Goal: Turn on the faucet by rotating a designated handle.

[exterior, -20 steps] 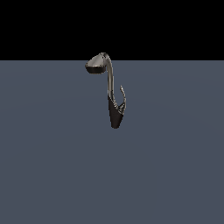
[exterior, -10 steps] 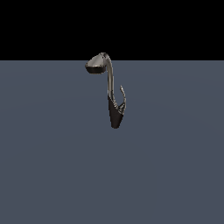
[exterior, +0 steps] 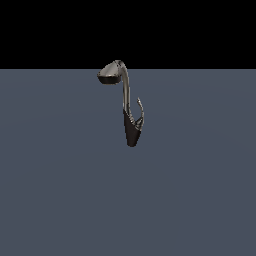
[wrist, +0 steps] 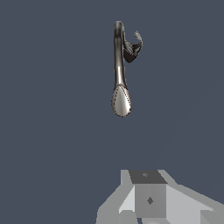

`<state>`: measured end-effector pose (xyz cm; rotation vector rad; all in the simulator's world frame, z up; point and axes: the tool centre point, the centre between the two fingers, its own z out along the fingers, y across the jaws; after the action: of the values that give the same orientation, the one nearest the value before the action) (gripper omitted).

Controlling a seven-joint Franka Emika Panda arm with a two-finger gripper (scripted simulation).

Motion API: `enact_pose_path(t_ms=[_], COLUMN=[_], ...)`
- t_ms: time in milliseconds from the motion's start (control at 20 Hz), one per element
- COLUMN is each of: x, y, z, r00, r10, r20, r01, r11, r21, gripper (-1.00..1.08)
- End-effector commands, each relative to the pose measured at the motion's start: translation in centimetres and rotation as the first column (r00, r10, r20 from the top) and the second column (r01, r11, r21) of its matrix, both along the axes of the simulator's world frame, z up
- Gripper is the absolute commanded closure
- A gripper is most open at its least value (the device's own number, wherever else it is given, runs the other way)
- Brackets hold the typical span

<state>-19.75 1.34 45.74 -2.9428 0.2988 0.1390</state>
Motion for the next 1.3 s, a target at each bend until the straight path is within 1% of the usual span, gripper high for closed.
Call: enact_pose_path(t_ms=[0, 200, 350, 500, 650, 800, 950, 1100, 1250], x=[1.7, 4.7, 7.0, 9.2, 11.4, 13.6, 15.6, 17.6, 19.5], y=[0.2, 0.4, 0.4, 0.3, 0.0, -0.3, -0.7, -1.3, -2.0], z=[-0.7, -2.1, -3.4, -4.8, -6.3, -8.1, -10.0, -12.0, -14.2], r00=[0.998, 0.983, 0.961, 0.93, 0.888, 0.837, 0.775, 0.704, 0.622], r10=[-0.064, -0.174, -0.256, -0.337, -0.414, -0.487, -0.554, -0.614, -0.665], r20=[-0.021, -0.066, -0.106, -0.15, -0.199, -0.25, -0.304, -0.358, -0.412], r01=[0.064, 0.18, 0.269, 0.358, 0.448, 0.535, 0.62, 0.699, 0.772], r11=[0.997, 0.98, 0.955, 0.921, 0.877, 0.823, 0.76, 0.688, 0.609], r21=[0.035, 0.09, 0.124, 0.153, 0.175, 0.19, 0.196, 0.194, 0.184], gripper=[1.08, 1.08, 1.08, 1.08, 1.08, 1.08, 1.08, 1.08, 1.08])
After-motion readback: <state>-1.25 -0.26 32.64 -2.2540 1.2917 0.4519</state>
